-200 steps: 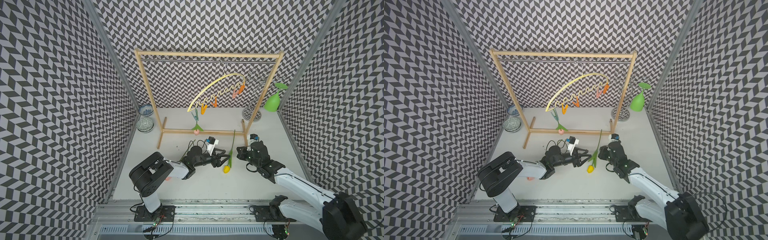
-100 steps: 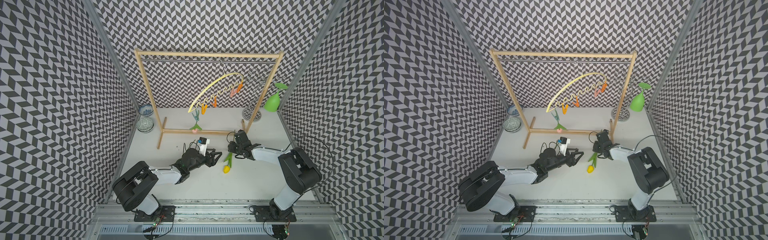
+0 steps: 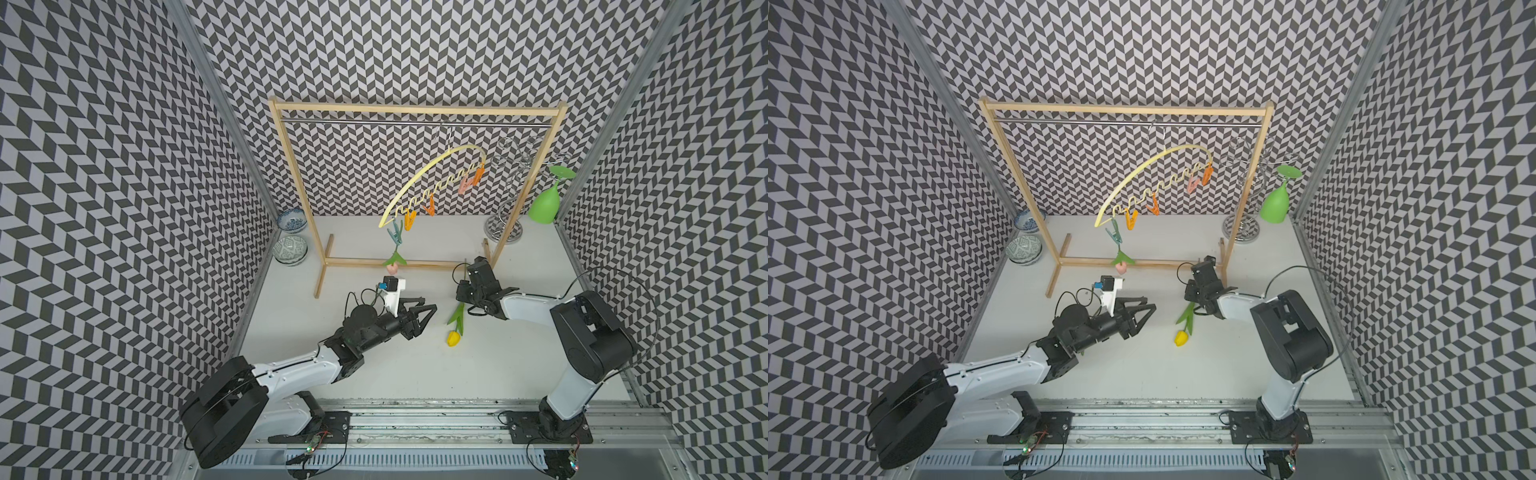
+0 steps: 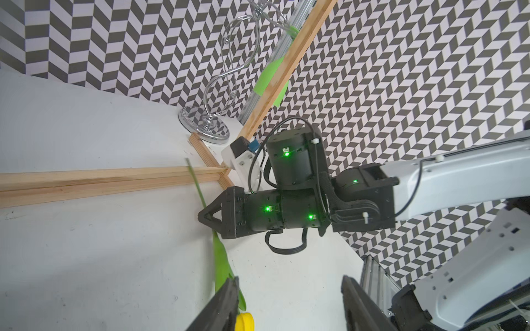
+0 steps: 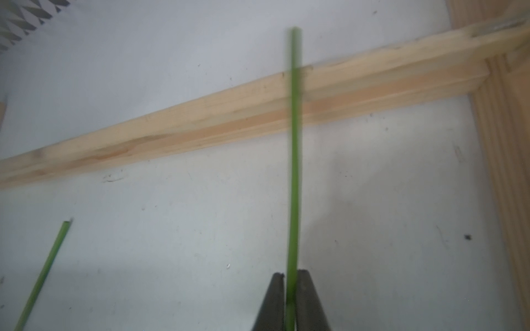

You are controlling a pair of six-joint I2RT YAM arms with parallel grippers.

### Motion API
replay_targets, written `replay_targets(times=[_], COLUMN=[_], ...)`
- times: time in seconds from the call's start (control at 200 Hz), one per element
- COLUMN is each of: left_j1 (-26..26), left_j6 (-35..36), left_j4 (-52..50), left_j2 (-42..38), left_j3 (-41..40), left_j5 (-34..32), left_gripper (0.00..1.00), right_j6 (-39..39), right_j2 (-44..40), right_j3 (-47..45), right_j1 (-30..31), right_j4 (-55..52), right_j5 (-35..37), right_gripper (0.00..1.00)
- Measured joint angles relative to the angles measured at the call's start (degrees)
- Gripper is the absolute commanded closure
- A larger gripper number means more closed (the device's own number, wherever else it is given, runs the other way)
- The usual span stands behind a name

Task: Dry the flowers on a clothes hanger
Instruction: Pick up the flower at the center of the board.

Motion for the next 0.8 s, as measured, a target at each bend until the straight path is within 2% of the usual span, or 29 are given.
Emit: replay_targets(times=[0.095,0.17,0.29,0.426,0.576,0.691,0.796], left_j1=[0.0,0.0,0.5,4.0,13.6,24.7,33.8], left_j6=[-0.7,-1.2,-1.2,-1.7,-4.6,-8.2,-12.0], left_j4=[-4.8,-9.3,-15.1,-20.1,-23.6,-23.5,-20.8], left_j2=[-6.4,-12.8,-22.4,-28.3,-31.2,-30.3,-26.5], left_j3=[-1.0,-1.6,-1.6,-1.6,-1.7,-1.8,-1.7], left_j5=[-2.1,-4.7,-9.0,-10.1,-8.5,-4.0,1.4], left_gripper=[0.42,0.42,0.42,0.43,0.42,0.42,0.42], right_j6=[-0.6,-1.3,-2.8,-3.3,-0.5,2.2,4.5], right_j2=[-0.9,-4.8,-16.9,-31.6,-39.5,-38.9,-35.8], right_j3=[-0.4,-2.2,-6.0,-10.8,-15.0,-14.3,-11.8], right_j1=[0.0,0.5,3.0,9.5,18.5,24.2,26.6], right_j4=[-0.1,-1.2,-2.9,-0.6,3.1,4.6,6.6], right_j5=[0.0,-0.4,-3.1,-12.7,-21.5,-24.7,-25.6], right_gripper=[1.0,1.0,1.0,1.0,1.0,1.0,1.0])
